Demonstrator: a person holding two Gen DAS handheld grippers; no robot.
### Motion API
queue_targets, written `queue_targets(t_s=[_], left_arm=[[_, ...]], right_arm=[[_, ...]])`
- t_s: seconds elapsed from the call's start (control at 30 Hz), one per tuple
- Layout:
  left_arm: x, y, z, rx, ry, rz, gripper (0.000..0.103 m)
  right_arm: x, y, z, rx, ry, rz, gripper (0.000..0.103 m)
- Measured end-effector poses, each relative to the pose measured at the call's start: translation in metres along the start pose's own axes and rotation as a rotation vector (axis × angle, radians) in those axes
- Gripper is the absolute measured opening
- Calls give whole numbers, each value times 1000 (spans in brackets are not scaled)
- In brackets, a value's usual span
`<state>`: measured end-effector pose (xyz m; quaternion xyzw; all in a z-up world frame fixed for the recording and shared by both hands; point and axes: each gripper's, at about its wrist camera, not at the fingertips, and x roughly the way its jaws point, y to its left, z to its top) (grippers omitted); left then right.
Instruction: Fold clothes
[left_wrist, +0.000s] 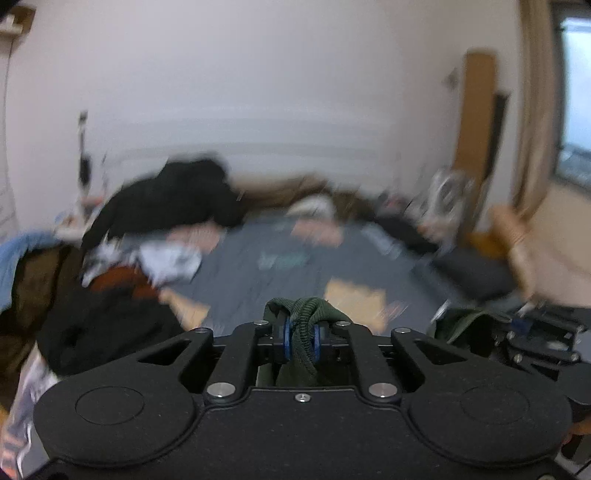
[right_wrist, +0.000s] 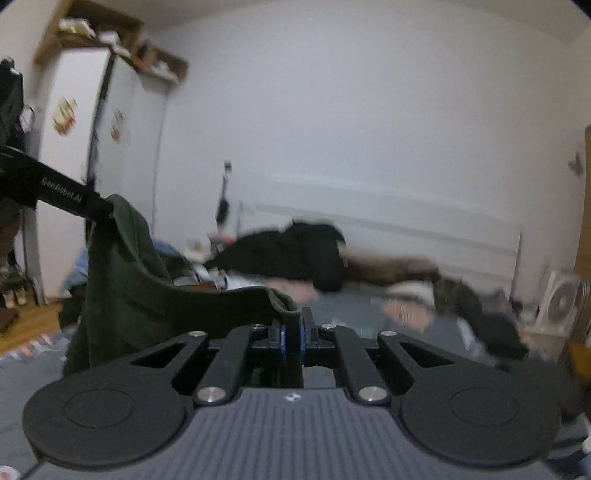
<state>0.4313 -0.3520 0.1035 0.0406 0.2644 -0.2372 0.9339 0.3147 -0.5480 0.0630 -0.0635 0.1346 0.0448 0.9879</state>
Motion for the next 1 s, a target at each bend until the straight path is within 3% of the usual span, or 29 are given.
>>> queue_targets(t_s=[0.07, 0.13, 0.17, 0.3, 0.47, 0.63, 0.83, 1.0], left_arm=[[17, 13, -30, -1, 49, 11, 18], [16, 29, -62, 15, 65, 18, 40], [12, 34, -76, 22, 61, 25, 45], [-19, 51, -119, 40, 46, 52, 56], [-68, 38, -175, 163, 86, 12, 57], [-120, 5, -255, 479, 152, -56, 57], [-145, -16, -330, 699, 232, -138, 57], [-140, -28, -352, 727, 295, -230, 57]], right_arm=[[30, 1, -28, -14, 47, -20, 12], [44, -1, -51, 14, 94, -32, 32], [48, 2, -58, 33, 116, -31, 37], [40, -4, -71, 80, 129, -46, 50], [18, -21, -65, 158, 133, -62, 57], [-17, -17, -67, 169, 113, 2, 66], [-101, 21, -124, 279, 123, 116, 74], [-138, 47, -178, 384, 163, 170, 76]])
